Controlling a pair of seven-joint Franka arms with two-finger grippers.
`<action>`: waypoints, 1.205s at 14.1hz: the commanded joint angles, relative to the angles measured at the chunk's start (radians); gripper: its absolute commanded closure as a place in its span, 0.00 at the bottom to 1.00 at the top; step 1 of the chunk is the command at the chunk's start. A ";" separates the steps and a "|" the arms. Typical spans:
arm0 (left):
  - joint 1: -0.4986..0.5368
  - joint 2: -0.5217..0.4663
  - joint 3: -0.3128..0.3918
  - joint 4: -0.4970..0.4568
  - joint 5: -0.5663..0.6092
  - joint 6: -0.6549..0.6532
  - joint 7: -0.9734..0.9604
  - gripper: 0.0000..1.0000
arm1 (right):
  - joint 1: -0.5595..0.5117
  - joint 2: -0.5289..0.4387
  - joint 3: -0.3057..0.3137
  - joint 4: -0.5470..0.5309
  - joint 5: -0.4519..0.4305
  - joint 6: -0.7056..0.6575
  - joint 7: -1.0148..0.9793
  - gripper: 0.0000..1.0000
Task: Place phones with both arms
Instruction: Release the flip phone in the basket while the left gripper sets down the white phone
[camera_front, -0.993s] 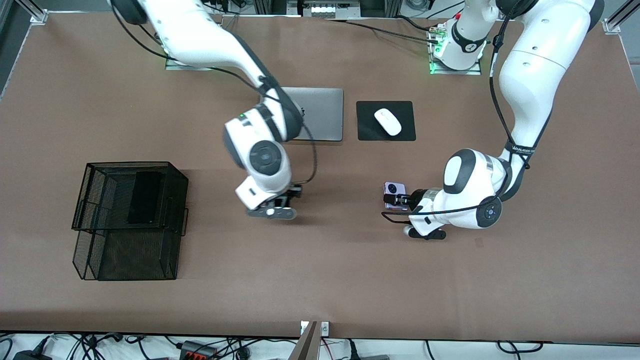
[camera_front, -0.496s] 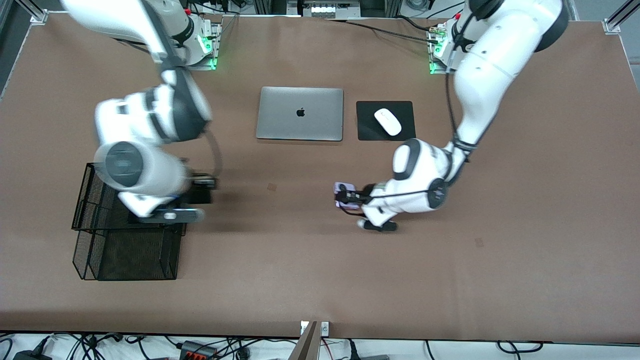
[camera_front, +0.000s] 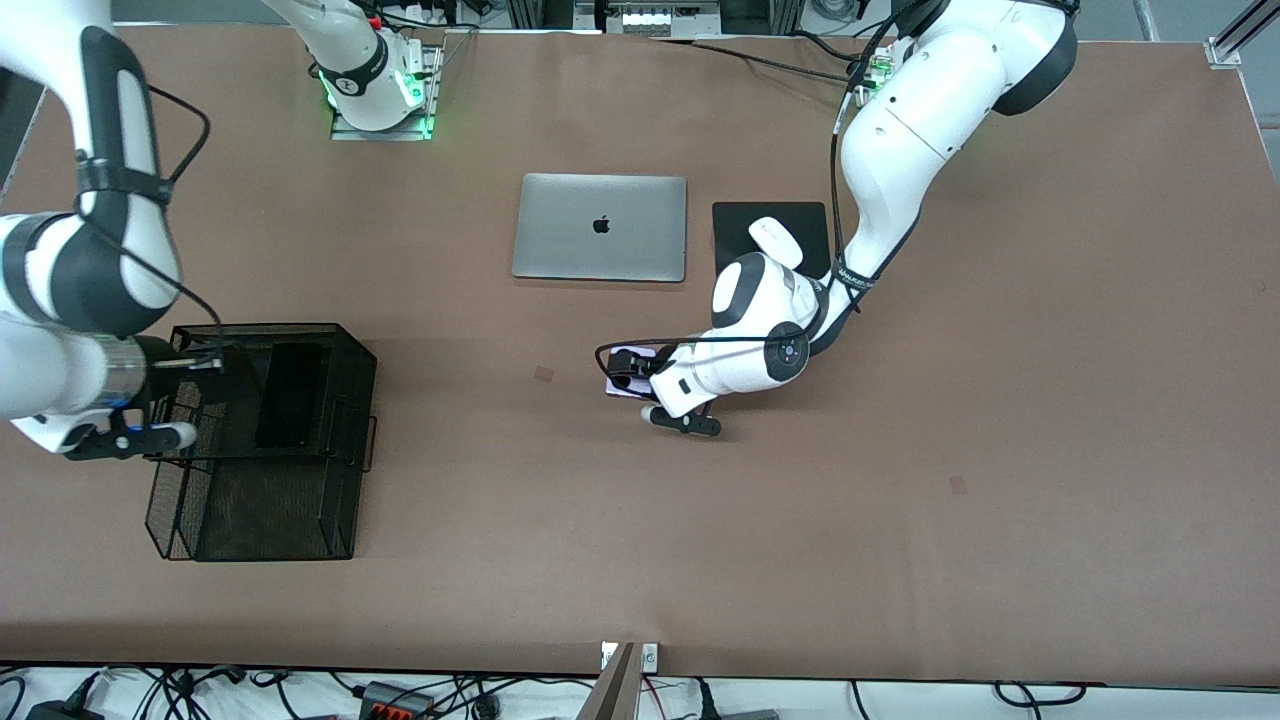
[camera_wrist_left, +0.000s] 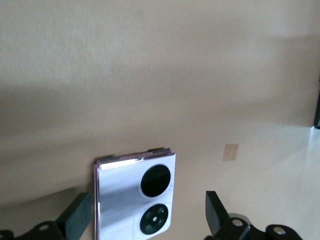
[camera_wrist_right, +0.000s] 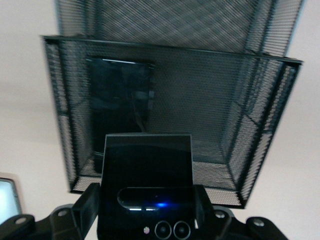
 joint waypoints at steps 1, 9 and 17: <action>0.001 -0.065 0.049 -0.014 -0.006 -0.040 0.004 0.00 | -0.002 0.006 0.021 -0.007 -0.043 0.034 -0.012 0.67; 0.102 -0.274 0.212 -0.014 0.584 -0.689 0.027 0.00 | -0.077 0.086 0.022 -0.012 -0.055 0.126 -0.032 0.62; 0.261 -0.579 0.194 -0.088 0.649 -0.926 0.050 0.00 | -0.006 0.000 0.038 0.013 -0.041 0.097 0.030 0.00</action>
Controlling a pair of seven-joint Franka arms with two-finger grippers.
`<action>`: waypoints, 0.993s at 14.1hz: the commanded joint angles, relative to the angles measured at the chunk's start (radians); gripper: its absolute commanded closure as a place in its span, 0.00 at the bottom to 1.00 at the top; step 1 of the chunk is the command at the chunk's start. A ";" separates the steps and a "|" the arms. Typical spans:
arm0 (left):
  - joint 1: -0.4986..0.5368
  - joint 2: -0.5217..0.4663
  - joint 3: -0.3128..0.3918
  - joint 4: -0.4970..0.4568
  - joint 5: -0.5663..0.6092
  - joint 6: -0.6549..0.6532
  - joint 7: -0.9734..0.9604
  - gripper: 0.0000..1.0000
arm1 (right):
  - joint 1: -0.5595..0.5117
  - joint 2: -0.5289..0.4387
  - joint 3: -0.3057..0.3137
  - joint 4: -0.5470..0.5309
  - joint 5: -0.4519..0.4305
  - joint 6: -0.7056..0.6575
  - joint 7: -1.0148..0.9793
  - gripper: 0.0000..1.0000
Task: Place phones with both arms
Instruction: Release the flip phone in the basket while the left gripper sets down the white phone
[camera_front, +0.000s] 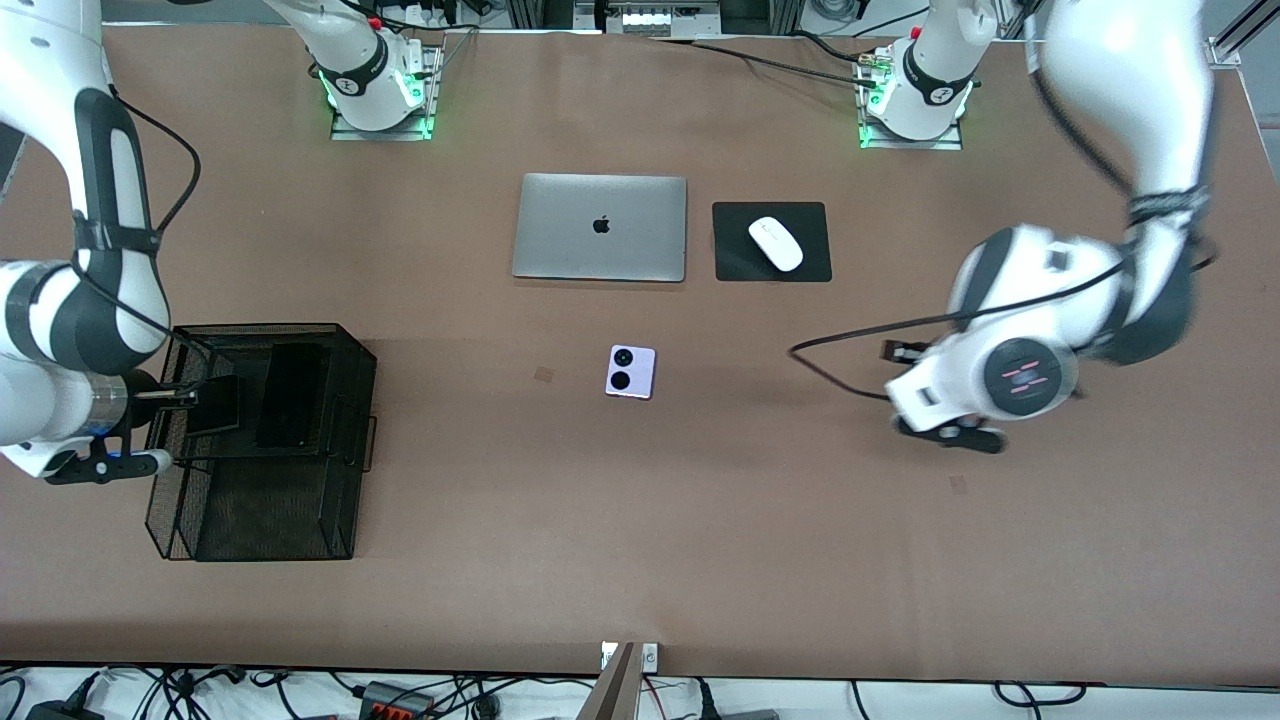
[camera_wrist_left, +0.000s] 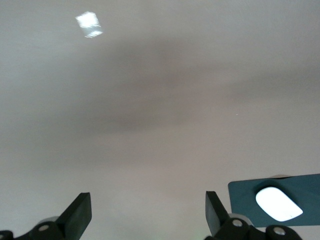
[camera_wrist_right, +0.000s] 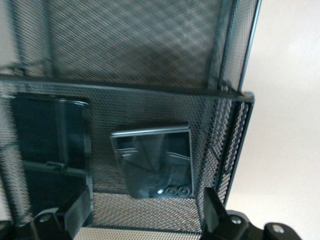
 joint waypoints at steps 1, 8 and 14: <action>0.023 -0.174 -0.015 -0.087 0.011 -0.014 0.007 0.00 | 0.102 -0.072 0.009 -0.008 0.001 -0.039 0.064 0.00; 0.034 -0.384 0.029 -0.157 -0.140 0.044 0.017 0.00 | 0.363 0.050 0.007 -0.014 0.200 0.212 0.206 0.00; 0.048 -0.588 0.068 -0.395 -0.136 0.282 0.021 0.00 | 0.578 0.149 0.004 -0.014 0.164 0.358 0.654 0.00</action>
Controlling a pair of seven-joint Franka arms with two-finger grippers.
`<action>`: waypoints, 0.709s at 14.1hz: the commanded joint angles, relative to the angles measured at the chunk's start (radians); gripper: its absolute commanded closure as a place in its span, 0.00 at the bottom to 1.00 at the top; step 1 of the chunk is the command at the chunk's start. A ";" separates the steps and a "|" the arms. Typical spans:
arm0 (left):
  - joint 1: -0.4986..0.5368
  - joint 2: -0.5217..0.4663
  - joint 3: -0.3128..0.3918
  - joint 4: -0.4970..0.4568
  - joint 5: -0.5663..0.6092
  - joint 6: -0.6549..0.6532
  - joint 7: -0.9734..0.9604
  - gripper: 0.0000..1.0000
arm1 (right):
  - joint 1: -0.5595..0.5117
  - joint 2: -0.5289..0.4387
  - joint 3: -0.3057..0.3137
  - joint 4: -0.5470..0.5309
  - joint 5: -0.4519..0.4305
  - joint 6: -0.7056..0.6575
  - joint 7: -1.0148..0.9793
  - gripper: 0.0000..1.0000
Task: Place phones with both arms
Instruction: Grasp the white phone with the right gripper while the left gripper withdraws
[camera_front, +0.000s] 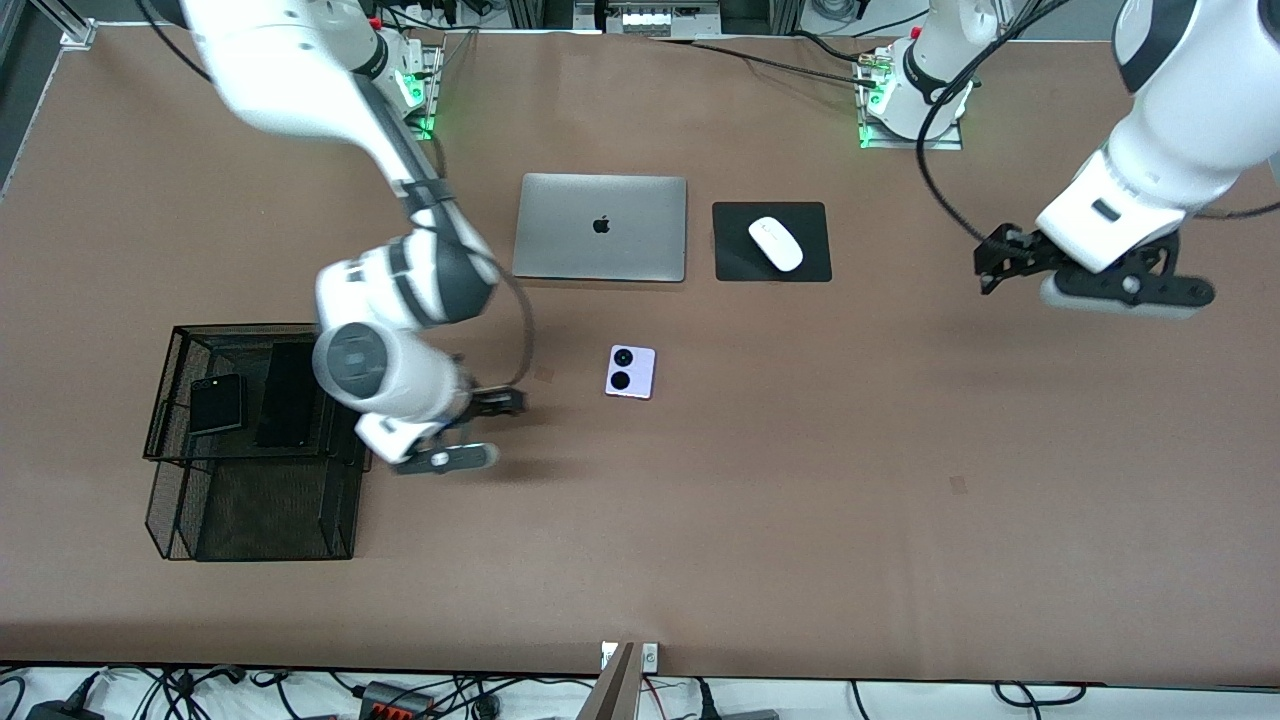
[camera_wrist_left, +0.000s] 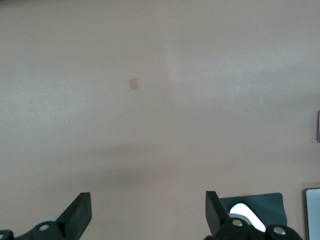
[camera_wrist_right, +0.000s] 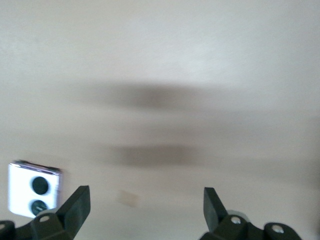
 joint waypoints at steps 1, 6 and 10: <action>0.007 -0.066 0.035 -0.065 -0.024 0.039 0.019 0.00 | 0.086 0.027 -0.015 0.006 -0.037 0.044 0.185 0.00; 0.009 -0.038 0.052 0.020 -0.025 -0.022 0.127 0.00 | 0.206 0.100 -0.015 0.008 -0.123 0.143 0.472 0.00; 0.000 -0.048 0.037 0.030 -0.027 -0.119 0.117 0.00 | 0.258 0.149 -0.013 0.009 -0.117 0.216 0.631 0.00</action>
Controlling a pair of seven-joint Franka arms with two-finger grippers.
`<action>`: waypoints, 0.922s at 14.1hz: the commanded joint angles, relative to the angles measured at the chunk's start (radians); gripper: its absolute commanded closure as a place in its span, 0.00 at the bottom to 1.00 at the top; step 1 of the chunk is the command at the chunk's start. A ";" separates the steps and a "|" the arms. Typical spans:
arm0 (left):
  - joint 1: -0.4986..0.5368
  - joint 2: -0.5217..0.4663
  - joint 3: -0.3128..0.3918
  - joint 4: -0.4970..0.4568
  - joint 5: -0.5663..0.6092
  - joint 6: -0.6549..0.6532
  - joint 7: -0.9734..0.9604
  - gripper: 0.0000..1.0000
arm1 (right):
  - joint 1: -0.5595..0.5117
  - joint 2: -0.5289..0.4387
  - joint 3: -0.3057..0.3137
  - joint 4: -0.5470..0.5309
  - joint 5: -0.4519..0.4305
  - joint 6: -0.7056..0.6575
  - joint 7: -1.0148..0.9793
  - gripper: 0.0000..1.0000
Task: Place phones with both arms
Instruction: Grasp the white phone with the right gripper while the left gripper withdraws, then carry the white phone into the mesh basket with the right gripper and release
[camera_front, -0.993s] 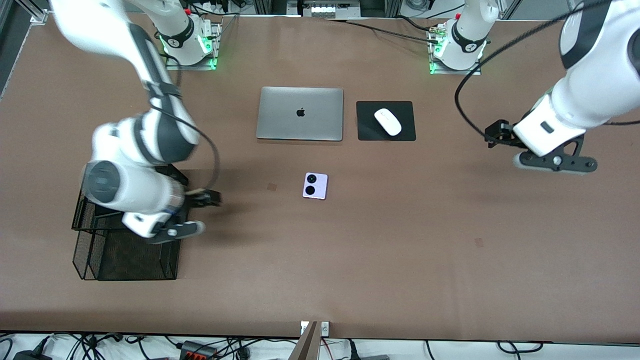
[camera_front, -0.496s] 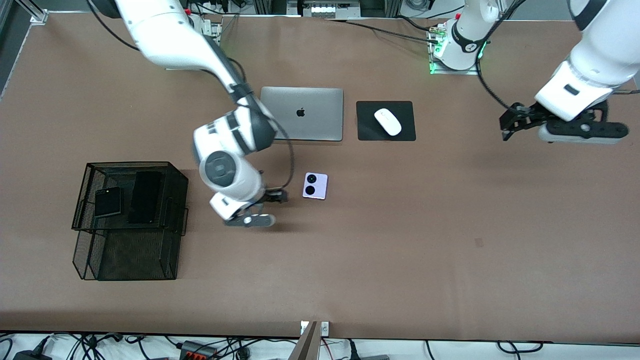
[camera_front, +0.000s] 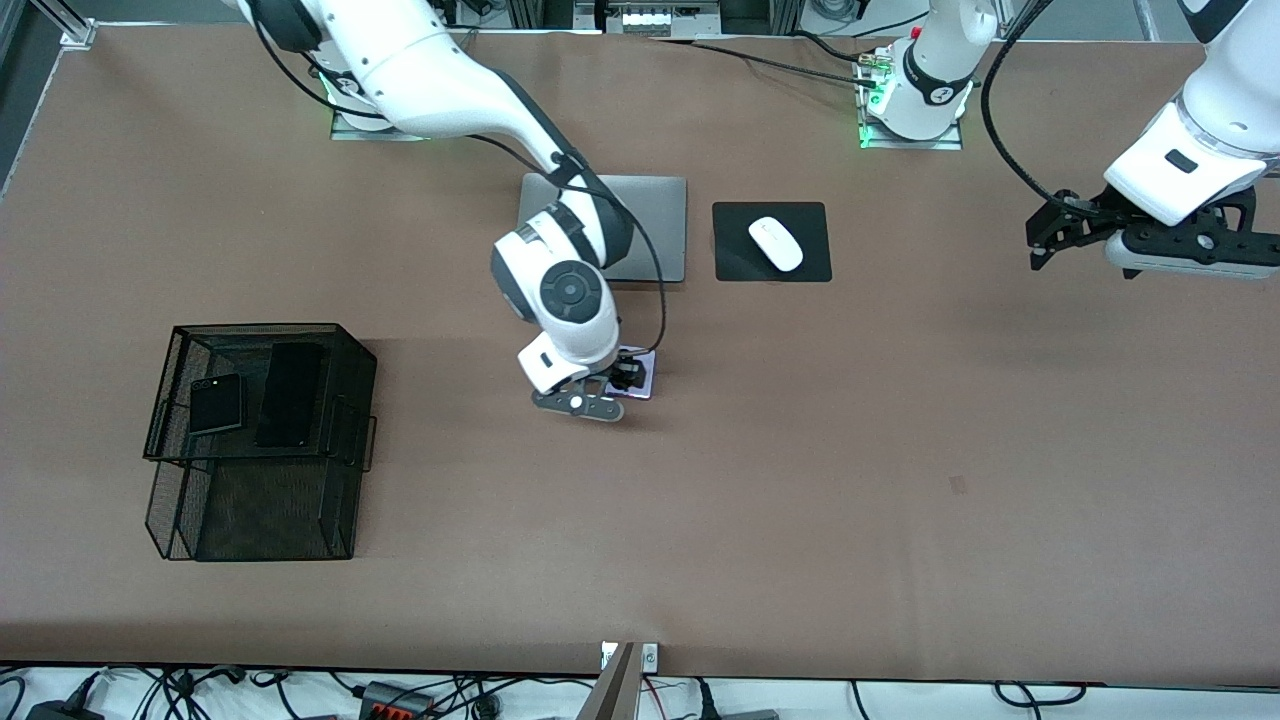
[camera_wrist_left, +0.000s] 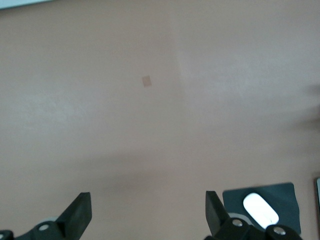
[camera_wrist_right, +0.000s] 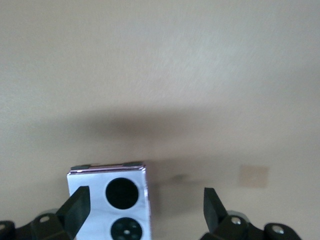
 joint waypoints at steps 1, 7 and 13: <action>-0.002 0.001 -0.006 0.029 -0.020 -0.071 0.011 0.00 | 0.029 0.030 -0.011 0.010 -0.005 0.061 0.105 0.00; 0.002 0.004 -0.006 0.029 -0.028 -0.068 0.010 0.00 | 0.051 0.070 -0.009 0.012 -0.001 0.164 0.240 0.00; -0.003 0.003 -0.006 0.029 -0.028 -0.074 0.012 0.00 | 0.077 0.081 -0.009 0.010 -0.015 0.173 0.226 0.00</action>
